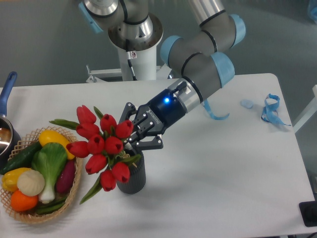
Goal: Insert the flowers into the vase
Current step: 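Lower the tulip stems down into the vase opening, then open the gripper and withdraw it up away from the vase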
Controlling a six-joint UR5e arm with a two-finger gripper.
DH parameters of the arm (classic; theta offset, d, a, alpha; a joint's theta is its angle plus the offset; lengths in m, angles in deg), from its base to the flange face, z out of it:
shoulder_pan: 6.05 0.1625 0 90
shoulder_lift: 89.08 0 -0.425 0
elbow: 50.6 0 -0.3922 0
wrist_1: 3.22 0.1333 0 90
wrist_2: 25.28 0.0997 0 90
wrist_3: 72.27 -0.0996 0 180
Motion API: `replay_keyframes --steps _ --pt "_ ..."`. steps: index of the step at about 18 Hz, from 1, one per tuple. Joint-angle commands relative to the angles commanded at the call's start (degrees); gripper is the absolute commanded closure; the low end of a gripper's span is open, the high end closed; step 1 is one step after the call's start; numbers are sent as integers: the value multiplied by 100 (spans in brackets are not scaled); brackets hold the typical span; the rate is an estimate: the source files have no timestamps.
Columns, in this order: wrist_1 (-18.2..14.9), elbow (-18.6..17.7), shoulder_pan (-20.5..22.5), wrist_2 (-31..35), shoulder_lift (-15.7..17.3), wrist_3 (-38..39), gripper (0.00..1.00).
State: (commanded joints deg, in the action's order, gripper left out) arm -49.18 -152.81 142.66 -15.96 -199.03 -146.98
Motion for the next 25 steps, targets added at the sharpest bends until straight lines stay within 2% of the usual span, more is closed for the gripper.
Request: replay_keyframes --steps 7,9,16,17,19,20,21,22,23,25 --pt "9 -246 62 0 8 -9 81" --pt "17 -342 70 0 9 -17 78" --pt "9 -571 97 9 -18 -431 77" --pt "9 -580 105 9 -18 -457 75" --pt "9 -580 123 17 -35 -457 62" --pt "9 -580 167 44 -53 -457 47" --pt "9 -589 167 44 -70 -457 39" --pt "9 -580 176 44 -105 -466 23" --pt "9 -580 202 44 -114 -492 15" --pt "0 -589 220 53 -123 -510 13"
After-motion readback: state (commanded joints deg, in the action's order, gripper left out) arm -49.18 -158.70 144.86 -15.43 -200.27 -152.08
